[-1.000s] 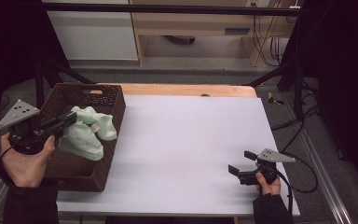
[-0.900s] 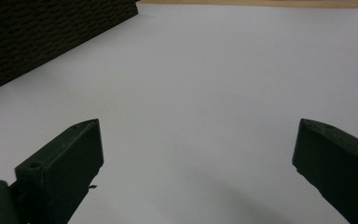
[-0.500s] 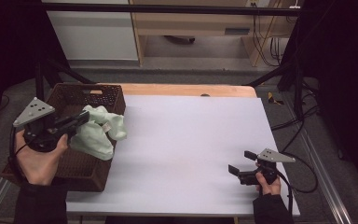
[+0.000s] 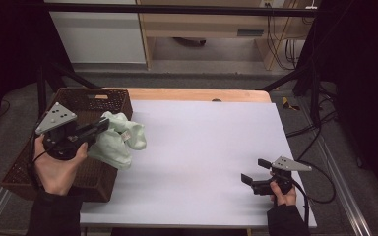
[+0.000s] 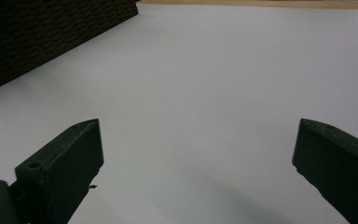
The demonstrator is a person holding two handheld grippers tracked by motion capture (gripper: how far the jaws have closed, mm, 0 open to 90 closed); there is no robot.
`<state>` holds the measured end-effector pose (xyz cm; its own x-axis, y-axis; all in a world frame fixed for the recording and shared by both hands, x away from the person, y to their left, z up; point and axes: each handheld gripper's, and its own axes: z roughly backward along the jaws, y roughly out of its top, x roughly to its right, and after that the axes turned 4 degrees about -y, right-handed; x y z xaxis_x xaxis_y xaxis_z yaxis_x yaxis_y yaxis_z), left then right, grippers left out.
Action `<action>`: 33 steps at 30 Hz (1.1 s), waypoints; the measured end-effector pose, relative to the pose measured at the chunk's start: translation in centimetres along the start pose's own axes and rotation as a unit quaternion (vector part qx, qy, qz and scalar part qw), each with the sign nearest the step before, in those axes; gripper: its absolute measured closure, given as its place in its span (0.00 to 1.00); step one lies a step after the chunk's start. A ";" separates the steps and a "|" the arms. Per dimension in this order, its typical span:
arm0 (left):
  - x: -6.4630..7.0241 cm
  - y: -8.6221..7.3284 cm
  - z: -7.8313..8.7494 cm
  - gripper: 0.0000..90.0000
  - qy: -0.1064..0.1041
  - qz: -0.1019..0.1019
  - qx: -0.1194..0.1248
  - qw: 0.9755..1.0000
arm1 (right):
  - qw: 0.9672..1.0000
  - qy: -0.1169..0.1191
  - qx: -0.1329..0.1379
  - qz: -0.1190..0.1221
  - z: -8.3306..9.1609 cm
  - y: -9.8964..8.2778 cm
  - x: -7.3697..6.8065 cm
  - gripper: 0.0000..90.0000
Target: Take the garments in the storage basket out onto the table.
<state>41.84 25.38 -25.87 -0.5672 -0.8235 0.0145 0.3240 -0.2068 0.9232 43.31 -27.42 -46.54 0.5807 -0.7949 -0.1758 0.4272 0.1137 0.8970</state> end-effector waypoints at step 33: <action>4.8 0.5 -6.4 0.94 -0.054 -0.024 -0.025 0.998 | 1.000 0.001 0.001 0.000 0.0 0.0 0.0 0.03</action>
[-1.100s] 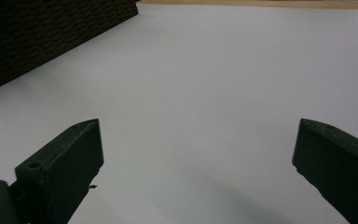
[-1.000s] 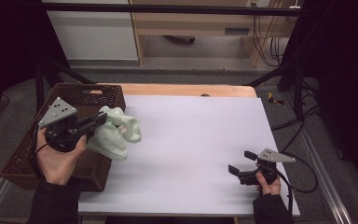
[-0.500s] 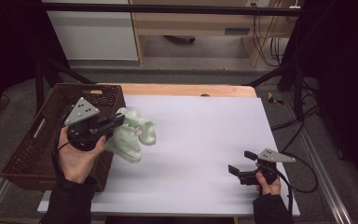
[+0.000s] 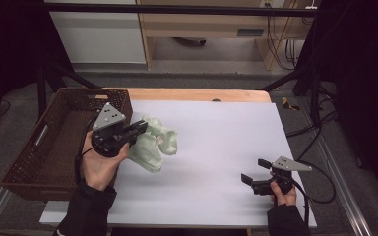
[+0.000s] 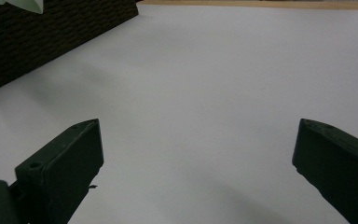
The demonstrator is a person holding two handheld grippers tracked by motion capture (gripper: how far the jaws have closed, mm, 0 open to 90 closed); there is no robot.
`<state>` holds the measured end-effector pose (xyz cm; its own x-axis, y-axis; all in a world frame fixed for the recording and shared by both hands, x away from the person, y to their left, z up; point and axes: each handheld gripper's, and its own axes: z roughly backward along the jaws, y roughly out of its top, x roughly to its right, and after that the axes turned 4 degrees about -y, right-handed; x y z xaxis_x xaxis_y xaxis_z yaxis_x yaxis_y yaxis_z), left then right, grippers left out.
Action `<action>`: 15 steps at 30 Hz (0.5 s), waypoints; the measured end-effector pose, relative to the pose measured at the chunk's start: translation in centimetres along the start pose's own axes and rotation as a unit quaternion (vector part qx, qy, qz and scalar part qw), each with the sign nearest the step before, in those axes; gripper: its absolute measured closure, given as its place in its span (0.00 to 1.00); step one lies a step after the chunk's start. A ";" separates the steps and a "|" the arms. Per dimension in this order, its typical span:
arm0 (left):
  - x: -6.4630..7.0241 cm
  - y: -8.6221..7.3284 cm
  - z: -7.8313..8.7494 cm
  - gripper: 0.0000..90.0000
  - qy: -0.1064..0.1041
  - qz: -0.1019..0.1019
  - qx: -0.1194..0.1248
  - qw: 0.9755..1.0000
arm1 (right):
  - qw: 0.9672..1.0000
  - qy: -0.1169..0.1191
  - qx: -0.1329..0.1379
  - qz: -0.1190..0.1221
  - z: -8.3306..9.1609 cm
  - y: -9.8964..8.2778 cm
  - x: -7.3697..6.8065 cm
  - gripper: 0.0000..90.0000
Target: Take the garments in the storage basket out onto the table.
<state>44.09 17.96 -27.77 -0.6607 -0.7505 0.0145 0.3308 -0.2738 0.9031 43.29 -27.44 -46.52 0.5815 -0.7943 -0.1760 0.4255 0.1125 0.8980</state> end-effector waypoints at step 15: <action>0.8 0.3 -2.6 0.94 -0.020 0.005 -0.007 1.000 | 1.000 0.000 0.001 -0.001 0.0 0.0 0.0 0.03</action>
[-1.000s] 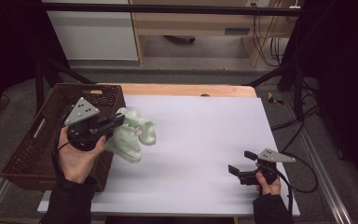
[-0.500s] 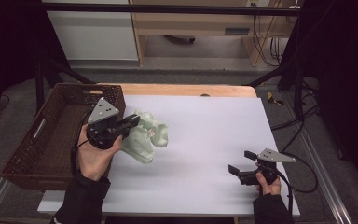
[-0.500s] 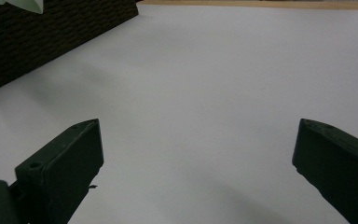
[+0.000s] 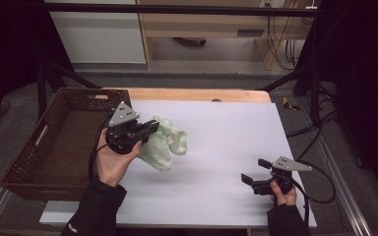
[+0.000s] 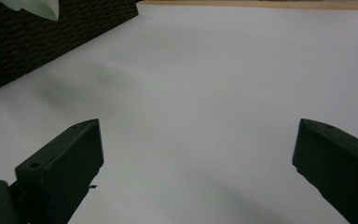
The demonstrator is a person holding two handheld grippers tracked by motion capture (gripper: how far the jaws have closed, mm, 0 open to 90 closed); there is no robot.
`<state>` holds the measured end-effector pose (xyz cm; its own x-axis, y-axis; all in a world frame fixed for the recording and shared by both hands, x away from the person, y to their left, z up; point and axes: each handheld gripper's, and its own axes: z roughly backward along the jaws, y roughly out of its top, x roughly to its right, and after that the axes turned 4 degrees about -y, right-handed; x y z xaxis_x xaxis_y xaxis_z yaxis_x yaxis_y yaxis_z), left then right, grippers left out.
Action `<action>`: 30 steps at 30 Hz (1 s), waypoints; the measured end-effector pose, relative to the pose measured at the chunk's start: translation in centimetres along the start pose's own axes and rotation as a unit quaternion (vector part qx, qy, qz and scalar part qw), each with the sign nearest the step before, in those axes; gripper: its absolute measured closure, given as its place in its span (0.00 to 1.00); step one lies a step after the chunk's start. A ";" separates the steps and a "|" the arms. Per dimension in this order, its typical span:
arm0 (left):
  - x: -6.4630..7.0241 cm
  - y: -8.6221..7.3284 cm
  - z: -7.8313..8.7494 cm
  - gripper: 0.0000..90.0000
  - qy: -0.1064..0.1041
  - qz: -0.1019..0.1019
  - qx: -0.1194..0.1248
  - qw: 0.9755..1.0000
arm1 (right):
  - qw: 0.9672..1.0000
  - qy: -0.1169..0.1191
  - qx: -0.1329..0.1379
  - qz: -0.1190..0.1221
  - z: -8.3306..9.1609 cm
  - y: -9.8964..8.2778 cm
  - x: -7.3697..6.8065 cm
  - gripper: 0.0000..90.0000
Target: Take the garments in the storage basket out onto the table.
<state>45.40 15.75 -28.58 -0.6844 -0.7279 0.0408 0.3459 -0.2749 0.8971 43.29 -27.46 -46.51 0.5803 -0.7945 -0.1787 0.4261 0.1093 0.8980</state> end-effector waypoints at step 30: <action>1.1 -0.2 -6.4 0.94 -0.020 0.004 -0.018 1.000 | 1.000 0.000 0.000 0.000 0.0 0.0 0.0 0.03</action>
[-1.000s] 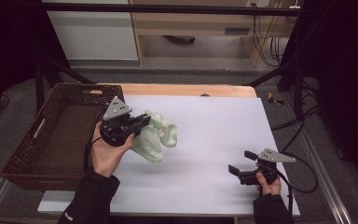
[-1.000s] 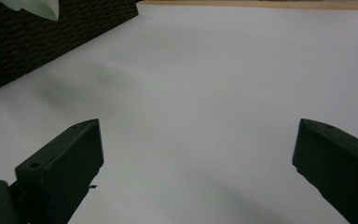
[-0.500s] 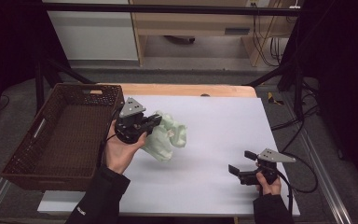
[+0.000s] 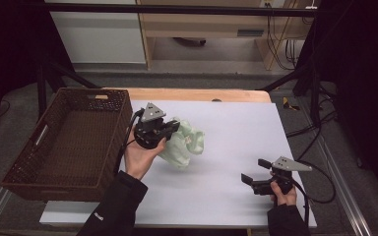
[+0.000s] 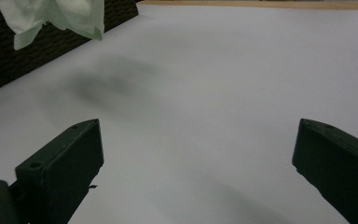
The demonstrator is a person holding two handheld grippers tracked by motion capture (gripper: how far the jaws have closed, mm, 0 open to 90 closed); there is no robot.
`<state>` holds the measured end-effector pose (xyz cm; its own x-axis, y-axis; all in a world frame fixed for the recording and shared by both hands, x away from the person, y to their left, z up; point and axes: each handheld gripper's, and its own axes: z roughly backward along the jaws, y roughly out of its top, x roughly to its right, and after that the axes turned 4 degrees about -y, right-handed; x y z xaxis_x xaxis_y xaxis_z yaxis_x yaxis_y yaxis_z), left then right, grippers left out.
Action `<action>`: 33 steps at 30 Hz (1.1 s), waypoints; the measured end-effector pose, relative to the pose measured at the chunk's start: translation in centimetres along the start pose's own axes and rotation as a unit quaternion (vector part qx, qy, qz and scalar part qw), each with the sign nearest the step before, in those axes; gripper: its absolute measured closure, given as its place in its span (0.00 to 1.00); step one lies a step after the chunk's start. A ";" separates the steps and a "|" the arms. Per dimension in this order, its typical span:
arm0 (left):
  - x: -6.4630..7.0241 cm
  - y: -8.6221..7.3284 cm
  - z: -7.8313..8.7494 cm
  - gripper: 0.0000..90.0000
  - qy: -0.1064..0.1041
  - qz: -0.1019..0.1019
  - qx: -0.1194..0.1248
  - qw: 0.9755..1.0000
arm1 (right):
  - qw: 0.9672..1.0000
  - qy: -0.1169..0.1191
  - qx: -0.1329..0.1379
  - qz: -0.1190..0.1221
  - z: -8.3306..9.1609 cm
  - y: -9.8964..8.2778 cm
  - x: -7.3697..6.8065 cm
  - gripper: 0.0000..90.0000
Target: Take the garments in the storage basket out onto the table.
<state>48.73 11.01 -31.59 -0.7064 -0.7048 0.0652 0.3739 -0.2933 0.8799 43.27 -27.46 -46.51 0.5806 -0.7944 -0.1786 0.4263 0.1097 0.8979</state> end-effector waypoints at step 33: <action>0.6 -1.3 -6.2 0.94 -0.013 -0.004 -0.035 0.999 | 1.000 0.000 0.002 -0.001 0.0 0.0 0.0 0.03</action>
<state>51.52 6.99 -35.57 -0.7246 -0.6856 0.0704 0.4080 -0.3443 0.8456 43.27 -27.49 -46.48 0.5795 -0.7946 -0.1810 0.4252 0.1053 0.8989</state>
